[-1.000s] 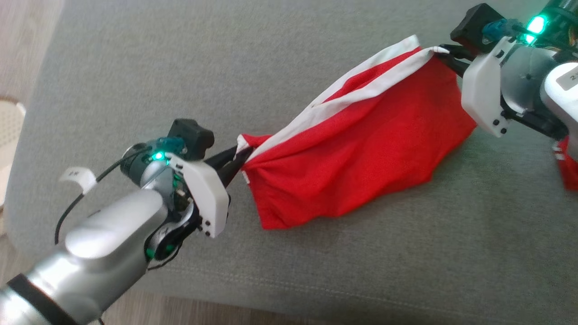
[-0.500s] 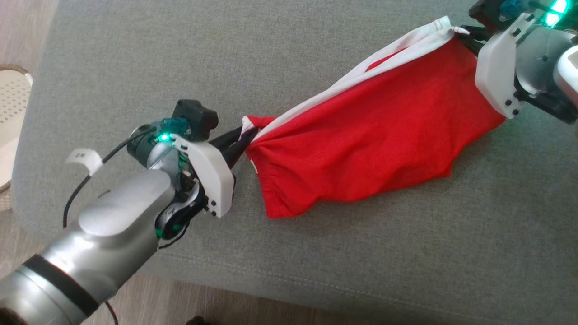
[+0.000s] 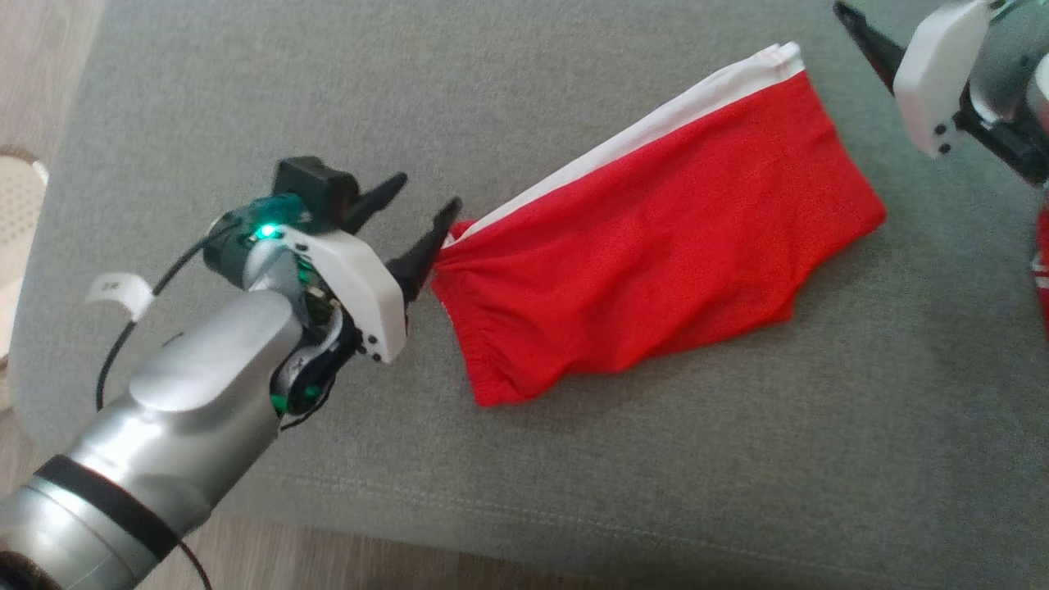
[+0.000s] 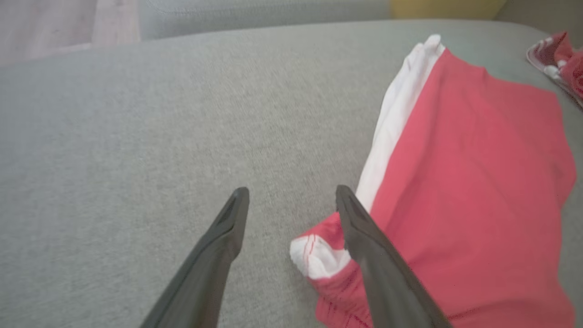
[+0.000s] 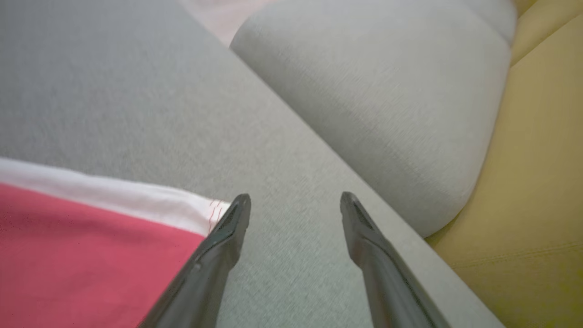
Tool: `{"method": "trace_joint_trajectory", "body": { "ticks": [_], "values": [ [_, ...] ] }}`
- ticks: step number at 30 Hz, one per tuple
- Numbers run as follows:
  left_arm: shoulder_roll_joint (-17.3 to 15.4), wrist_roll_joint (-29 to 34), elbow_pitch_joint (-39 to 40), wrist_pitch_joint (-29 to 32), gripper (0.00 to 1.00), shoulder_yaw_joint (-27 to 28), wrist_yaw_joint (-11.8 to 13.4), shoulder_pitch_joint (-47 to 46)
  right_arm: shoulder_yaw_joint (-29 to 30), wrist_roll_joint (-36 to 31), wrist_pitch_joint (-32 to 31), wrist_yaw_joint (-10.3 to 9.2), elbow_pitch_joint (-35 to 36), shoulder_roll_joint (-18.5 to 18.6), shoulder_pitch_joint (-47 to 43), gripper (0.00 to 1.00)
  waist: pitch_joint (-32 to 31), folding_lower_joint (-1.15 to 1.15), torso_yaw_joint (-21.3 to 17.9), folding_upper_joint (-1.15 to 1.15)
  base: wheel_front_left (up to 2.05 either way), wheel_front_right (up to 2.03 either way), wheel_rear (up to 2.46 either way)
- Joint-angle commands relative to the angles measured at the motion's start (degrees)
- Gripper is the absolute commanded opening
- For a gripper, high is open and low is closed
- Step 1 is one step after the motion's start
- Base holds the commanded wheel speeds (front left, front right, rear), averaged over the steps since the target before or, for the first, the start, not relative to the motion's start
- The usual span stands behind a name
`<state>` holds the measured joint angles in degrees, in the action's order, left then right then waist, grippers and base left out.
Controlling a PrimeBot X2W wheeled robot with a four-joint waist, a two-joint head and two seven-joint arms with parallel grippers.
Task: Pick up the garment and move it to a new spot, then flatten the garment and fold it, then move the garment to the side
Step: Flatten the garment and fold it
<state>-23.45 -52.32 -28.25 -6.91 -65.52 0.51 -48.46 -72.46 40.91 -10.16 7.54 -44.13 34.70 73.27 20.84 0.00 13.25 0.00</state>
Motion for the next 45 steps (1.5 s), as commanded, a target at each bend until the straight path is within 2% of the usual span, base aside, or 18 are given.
{"method": "trace_joint_trajectory", "body": {
  "ticks": [1, 7, 9, 10, 14, 19, 24, 30, 33, 40, 45],
  "values": [
    [-2.0, -0.9, 0.5, -1.6, 1.0, 3.5, 0.9, -1.3, 2.2, 0.3, 3.7, -0.05, -1.3, -1.0, -0.3, 1.0, -2.0, 0.0, -1.1, 0.0, 0.0, 0.0, 0.0],
    [-2.9, -5.1, 1.4, -5.0, 1.0, 8.4, 2.7, 1.0, 8.1, -0.6, 15.3, -0.05, -9.1, -5.6, -2.7, 1.0, -6.3, 0.0, -3.2, 0.0, 0.0, 0.0, 0.0],
    [-3.4, -5.7, 2.0, -6.1, 1.0, 10.3, 3.9, 1.6, 9.8, -1.1, 19.1, -0.05, -10.9, -6.8, -3.9, 1.0, -7.8, 0.0, -3.7, 0.0, 0.0, 0.0, 0.0],
    [-3.6, -6.3, 2.8, -7.1, 1.0, 12.5, 5.3, 2.5, 11.7, -1.5, 22.2, -0.05, -12.3, -8.1, -5.1, 1.0, -9.3, 0.0, -4.3, 0.0, 0.0, 0.0, 0.0],
    [-3.4, -7.1, 5.4, -7.9, 1.0, 17.4, 7.1, 5.1, 16.3, -3.9, 24.9, -0.05, -13.2, -10.0, -7.8, 1.0, -11.9, 0.0, -5.3, 0.0, 0.0, 0.0, 0.0],
    [-2.7, -4.8, 9.7, -8.1, 1.0, 26.1, 9.5, 10.4, 29.1, -10.3, 25.1, -0.05, -4.8, -10.1, -15.1, 1.0, -14.7, 0.0, -6.5, 0.0, 0.0, 0.0, 0.0],
    [-1.2, 1.3, 13.4, -8.1, 1.0, 33.6, 11.1, 17.4, 40.6, -20.1, 25.1, -0.05, 5.3, -11.1, -27.1, 1.0, -16.9, 0.0, -7.8, 0.0, 0.0, 0.0, 0.0],
    [1.6, 8.2, 16.6, -8.1, 1.0, 39.2, 11.9, 24.7, 48.6, -27.8, 25.1, -0.05, 12.7, -13.5, -38.0, 1.0, -18.9, 0.0, -9.1, 0.0, 0.0, 0.0, 0.0],
    [2.8, 14.5, 17.6, -8.1, 1.0, 40.7, 12.2, 28.4, 52.5, -31.5, 25.1, -0.05, 15.9, -15.2, -43.7, 1.0, -20.3, 0.0, -9.5, 0.0, 0.0, 0.0, 0.0],
    [8.9, 24.8, 20.9, -8.1, 1.0, 45.9, 10.8, 36.8, 61.4, -37.6, 25.1, -0.05, 24.2, -19.8, -55.2, 1.0, -21.5, 0.0, -10.8, 0.0, 0.0, 0.0, 0.0],
    [14.3, 29.0, 22.6, -8.1, 1.0, 52.0, 8.8, 43.1, 63.9, -40.6, 24.5, -0.05, 29.1, -23.8, -60.7, 1.0, -21.7, 0.0, -12.5, 0.0, 0.0, 0.0, 0.0]
  ]
}}
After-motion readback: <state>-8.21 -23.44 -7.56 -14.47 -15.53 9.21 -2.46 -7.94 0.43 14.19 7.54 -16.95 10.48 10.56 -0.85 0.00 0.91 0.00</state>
